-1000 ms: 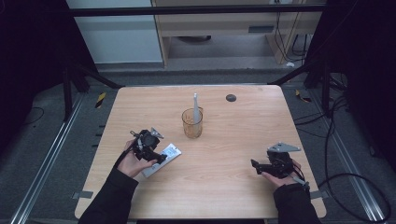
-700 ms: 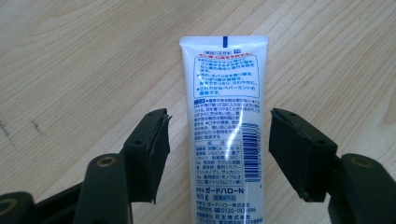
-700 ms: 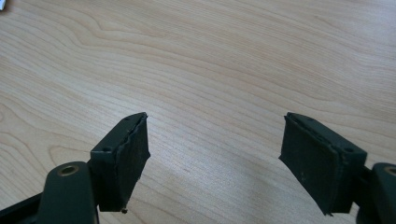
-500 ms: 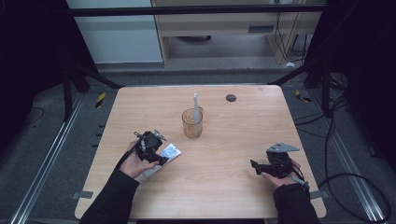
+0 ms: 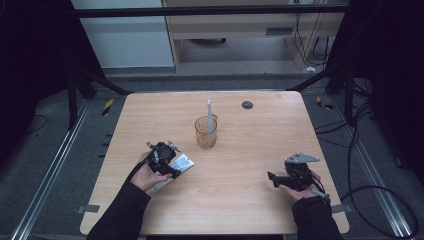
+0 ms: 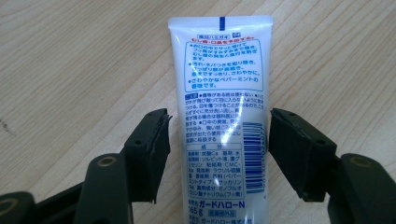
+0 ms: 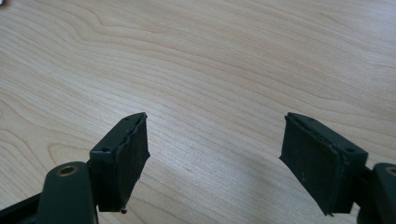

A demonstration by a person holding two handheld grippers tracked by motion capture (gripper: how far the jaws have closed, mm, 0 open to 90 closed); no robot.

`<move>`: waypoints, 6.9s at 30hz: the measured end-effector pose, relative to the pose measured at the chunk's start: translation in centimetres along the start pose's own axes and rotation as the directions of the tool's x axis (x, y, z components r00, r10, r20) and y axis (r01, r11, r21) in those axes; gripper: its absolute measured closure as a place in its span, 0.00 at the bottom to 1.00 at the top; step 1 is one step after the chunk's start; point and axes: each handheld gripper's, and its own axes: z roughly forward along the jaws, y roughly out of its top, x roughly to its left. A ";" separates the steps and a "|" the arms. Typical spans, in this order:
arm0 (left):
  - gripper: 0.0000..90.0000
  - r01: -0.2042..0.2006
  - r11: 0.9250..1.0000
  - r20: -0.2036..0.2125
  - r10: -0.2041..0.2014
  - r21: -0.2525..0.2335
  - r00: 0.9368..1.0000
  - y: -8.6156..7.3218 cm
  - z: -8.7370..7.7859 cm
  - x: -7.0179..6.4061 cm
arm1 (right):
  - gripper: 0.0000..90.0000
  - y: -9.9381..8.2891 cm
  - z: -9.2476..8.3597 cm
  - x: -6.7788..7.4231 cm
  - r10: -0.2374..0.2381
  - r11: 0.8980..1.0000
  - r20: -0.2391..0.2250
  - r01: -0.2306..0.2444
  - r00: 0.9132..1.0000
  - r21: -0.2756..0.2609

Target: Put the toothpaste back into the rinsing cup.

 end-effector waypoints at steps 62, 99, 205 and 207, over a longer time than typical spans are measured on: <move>0.76 0.071 0.994 0.057 -0.066 -0.086 0.996 -0.3 -2.5 0.9 | 0.25 0.0 0.1 0.2 -0.008 1.000 0.000 0.008 1.000 0.010; 0.77 0.176 0.786 -0.057 -0.259 -0.592 0.964 0.3 -9.8 2.3 | 0.25 0.1 -0.1 0.0 0.005 1.000 0.013 -0.005 1.000 -0.004; 0.76 0.196 0.572 0.023 -0.296 -0.797 0.955 12.9 -0.6 1.3 | 0.26 -0.2 0.2 -0.2 0.011 1.000 0.005 -0.011 1.000 -0.008; 0.76 0.197 0.575 0.022 -0.297 -0.794 0.955 12.7 -0.4 1.4 | 0.25 -0.2 0.2 -0.2 0.013 1.000 0.005 -0.013 1.000 -0.009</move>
